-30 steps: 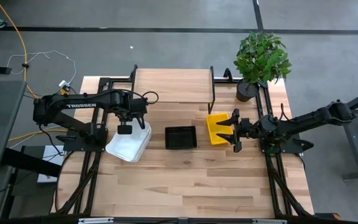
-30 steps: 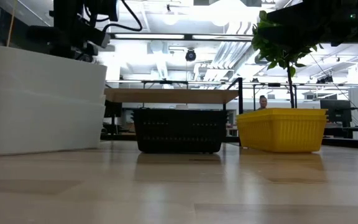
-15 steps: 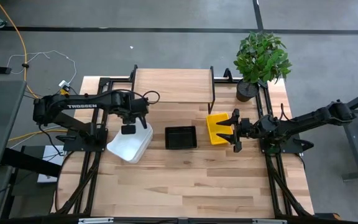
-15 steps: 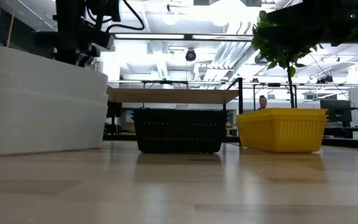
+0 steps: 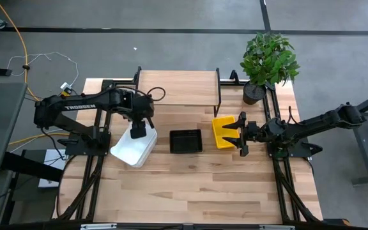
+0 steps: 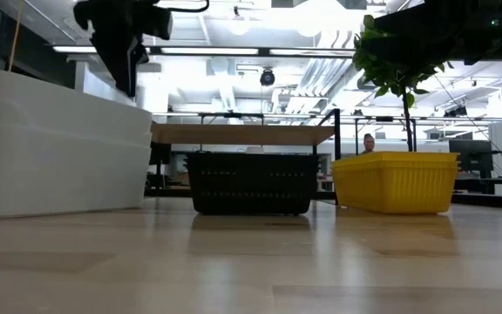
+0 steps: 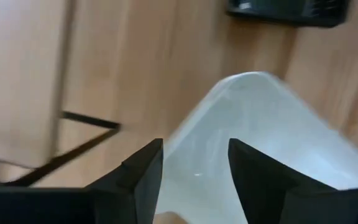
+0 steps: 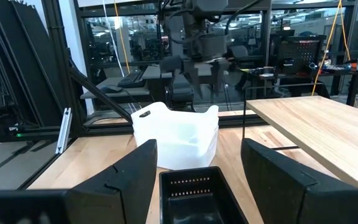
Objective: Stack baskets on shelf by color
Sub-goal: Stack the bottom white bin on the top white bins, then return to Home Position
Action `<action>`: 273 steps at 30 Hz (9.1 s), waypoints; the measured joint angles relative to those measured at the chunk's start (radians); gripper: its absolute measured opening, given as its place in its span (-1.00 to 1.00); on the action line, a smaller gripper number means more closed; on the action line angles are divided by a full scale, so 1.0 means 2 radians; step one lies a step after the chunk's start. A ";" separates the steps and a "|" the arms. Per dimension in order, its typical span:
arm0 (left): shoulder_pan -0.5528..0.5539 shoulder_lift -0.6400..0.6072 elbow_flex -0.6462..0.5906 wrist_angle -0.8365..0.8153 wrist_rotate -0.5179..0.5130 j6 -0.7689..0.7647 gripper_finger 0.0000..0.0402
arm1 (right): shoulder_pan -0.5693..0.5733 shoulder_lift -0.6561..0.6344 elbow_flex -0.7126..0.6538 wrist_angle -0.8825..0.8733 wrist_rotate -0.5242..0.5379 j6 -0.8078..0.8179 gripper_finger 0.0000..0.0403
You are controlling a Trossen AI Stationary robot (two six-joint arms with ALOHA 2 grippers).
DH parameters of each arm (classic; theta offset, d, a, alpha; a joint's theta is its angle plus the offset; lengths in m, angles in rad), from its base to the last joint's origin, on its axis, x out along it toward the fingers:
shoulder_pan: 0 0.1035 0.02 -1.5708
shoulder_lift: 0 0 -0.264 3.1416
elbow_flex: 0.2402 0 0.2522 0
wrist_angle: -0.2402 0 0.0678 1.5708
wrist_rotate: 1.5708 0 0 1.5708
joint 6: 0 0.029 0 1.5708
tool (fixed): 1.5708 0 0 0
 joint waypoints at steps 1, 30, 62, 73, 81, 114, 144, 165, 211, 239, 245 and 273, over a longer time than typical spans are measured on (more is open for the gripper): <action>-0.005 0.000 0.000 0.001 0.009 -0.008 -0.18 | 0.000 0.000 0.000 0.000 0.000 0.000 0.09; -0.167 -0.119 -0.237 0.431 0.048 0.036 -1.00 | 0.000 0.000 0.000 -0.009 0.000 0.002 0.09; -0.159 -0.183 -0.420 0.604 -0.086 -0.031 -1.00 | 0.000 0.001 0.000 -0.008 0.000 0.002 0.09; -0.101 -0.153 -0.421 0.658 -0.094 -0.018 -1.00 | 0.000 0.001 0.000 -0.008 0.000 0.000 0.09; -0.083 -0.166 -0.417 0.691 -0.072 0.010 -1.00 | 0.000 0.001 0.000 -0.008 0.000 0.000 0.09; -0.061 -0.442 -0.527 0.712 0.038 0.051 -1.00 | 0.000 0.001 0.000 -0.008 0.005 0.002 0.09; -0.036 -0.656 -0.605 0.634 0.078 0.013 -1.00 | 0.000 0.000 0.000 -0.010 0.005 0.005 0.09; -0.036 -0.659 -0.605 0.627 0.066 0.036 -1.00 | -0.001 -0.233 0.000 -0.247 0.073 0.082 -0.70; -0.036 -0.658 -0.605 0.628 0.064 0.036 -1.00 | -0.077 -0.394 -0.087 -0.282 -0.064 -0.027 -1.00; -0.036 -0.658 -0.605 0.628 0.064 0.036 -1.00 | -0.109 -0.392 -0.088 -0.334 -0.068 -0.044 -1.00; -0.036 -0.658 -0.605 0.628 0.064 0.036 -1.00 | -0.109 -0.392 -0.088 -0.334 -0.068 -0.044 -1.00; -0.036 -0.658 -0.605 0.628 0.064 0.036 -1.00 | -0.109 -0.392 -0.088 -0.334 -0.068 -0.043 -1.00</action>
